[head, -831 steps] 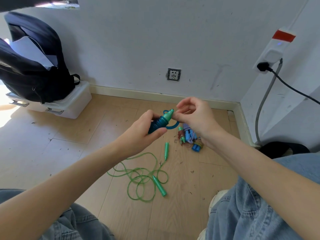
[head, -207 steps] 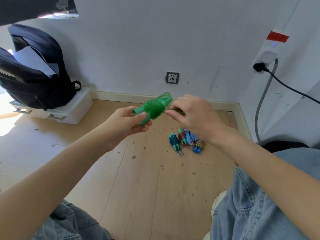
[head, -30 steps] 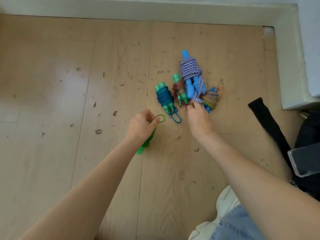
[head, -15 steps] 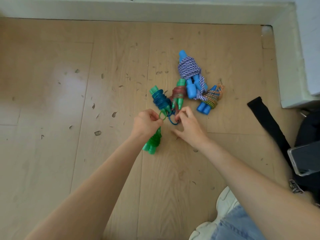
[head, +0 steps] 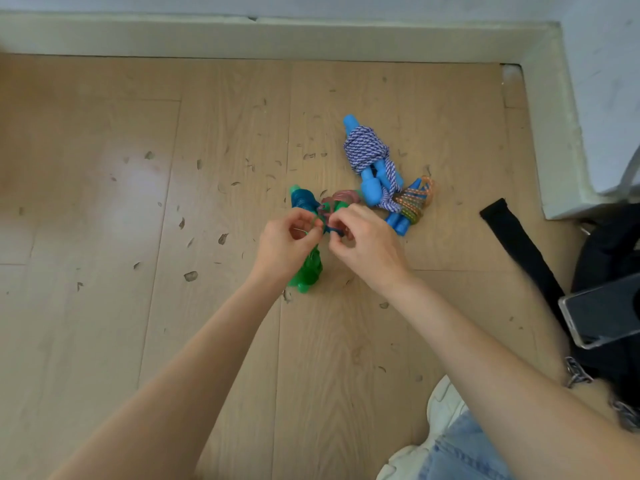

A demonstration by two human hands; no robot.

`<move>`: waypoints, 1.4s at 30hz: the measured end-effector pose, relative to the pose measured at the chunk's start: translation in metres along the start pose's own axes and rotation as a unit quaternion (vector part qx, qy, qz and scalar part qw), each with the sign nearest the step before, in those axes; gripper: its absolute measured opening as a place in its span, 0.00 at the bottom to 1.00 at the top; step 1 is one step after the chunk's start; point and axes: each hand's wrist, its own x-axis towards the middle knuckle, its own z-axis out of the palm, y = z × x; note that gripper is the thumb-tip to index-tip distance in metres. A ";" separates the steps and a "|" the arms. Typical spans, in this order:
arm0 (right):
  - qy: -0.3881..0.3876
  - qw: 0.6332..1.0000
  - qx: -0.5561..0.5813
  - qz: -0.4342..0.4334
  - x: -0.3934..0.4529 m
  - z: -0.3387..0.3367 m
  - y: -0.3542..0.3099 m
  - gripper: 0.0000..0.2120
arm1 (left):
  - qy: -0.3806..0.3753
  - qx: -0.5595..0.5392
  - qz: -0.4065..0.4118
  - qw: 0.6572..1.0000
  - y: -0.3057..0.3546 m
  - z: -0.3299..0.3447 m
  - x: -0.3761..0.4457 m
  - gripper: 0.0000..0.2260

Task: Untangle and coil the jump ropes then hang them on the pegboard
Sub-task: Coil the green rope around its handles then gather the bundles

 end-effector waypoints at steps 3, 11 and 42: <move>-0.042 0.999 -0.001 -0.018 0.002 -0.011 -0.009 0.05 | -0.005 -0.051 0.019 0.999 0.008 -0.010 -0.010 0.06; -0.038 0.997 0.060 0.013 -0.010 -0.034 -0.016 0.05 | -0.141 0.085 0.049 0.985 0.025 -0.019 -0.013 0.12; 0.199 0.792 0.338 0.468 0.044 -0.041 0.106 0.07 | -0.142 0.114 -0.006 0.983 0.042 0.032 0.033 0.07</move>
